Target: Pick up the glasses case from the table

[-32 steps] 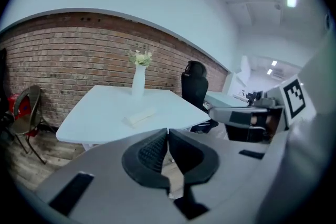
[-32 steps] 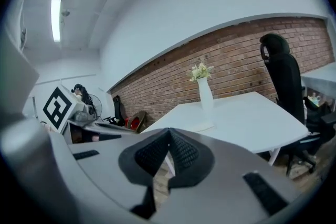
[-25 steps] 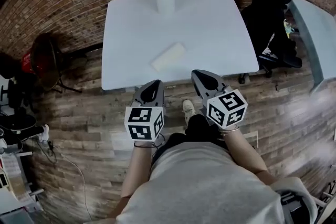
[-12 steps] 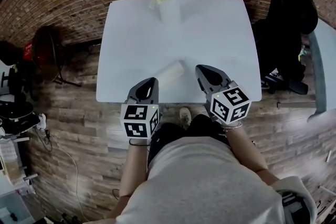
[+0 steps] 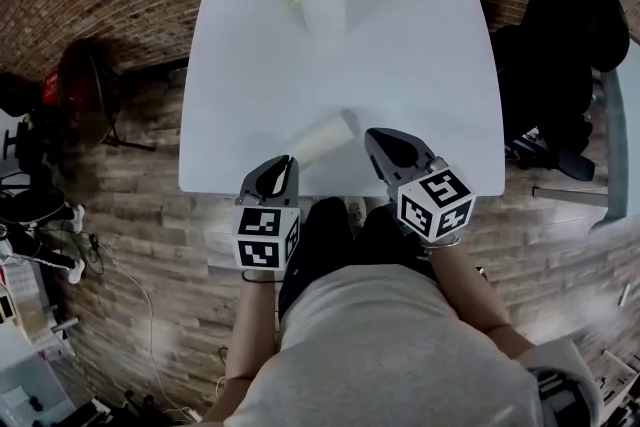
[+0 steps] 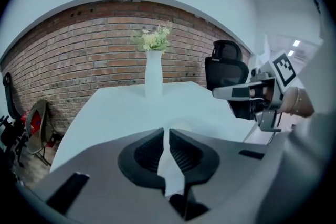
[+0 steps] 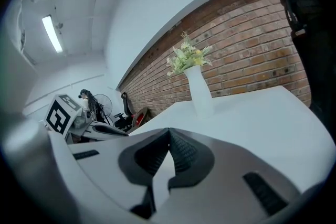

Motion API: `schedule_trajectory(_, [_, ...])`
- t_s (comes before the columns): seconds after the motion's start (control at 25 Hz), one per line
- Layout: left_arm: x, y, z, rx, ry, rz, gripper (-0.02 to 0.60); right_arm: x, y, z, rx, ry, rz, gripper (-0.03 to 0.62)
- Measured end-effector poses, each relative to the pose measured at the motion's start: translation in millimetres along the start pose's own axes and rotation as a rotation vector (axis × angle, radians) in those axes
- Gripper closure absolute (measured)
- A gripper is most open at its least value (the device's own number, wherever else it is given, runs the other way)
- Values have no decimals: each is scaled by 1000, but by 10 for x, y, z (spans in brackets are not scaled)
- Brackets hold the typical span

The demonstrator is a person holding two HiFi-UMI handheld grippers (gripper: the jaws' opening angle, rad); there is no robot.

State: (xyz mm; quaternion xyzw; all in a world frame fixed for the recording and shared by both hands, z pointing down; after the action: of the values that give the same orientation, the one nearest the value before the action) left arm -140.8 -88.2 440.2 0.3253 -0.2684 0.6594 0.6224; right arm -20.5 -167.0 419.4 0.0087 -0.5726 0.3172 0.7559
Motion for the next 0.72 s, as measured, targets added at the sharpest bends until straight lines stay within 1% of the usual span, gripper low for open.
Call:
schedule_trajectory(0.16, [10, 59, 43, 29, 8, 14, 568, 98, 10, 88, 1, 12, 38, 595])
schedule_trajectory(0.24, [14, 107, 64, 33, 14, 42, 568, 148, 31, 128, 5, 22, 53, 595])
schedule_trajectory(0.28, [13, 121, 73, 36, 16, 74, 567, 173, 41, 140, 9, 28, 60, 594])
schedule_trajectory(0.36, [18, 127, 93, 42, 25, 182, 560, 215, 44, 147, 23, 34, 75, 595])
schedule_trajectory(0.4, [38, 118, 112, 49, 37, 242, 547, 236, 36, 140, 34, 34, 84, 595])
schedule_trajectory(0.48, [110, 75, 166, 90, 72, 332, 481, 281, 11, 116, 63, 38, 99, 595])
schedule_trajectory(0.52, [148, 53, 197, 116, 89, 355, 455, 304, -1, 103, 75, 41, 105, 595])
schedule_trajectory(0.72, [313, 6, 395, 220, 171, 405, 354, 423, -78, 64, 117, 53, 133, 595])
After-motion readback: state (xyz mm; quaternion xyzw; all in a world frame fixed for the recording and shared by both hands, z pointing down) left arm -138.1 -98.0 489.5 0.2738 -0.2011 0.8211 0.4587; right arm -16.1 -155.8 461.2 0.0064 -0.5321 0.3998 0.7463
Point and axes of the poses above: the fingertips, and each gripper's own axes: z forward along the fingers, y to its left, x out of its underside, the point moved 1 cm from there along -z, backward along the fingers
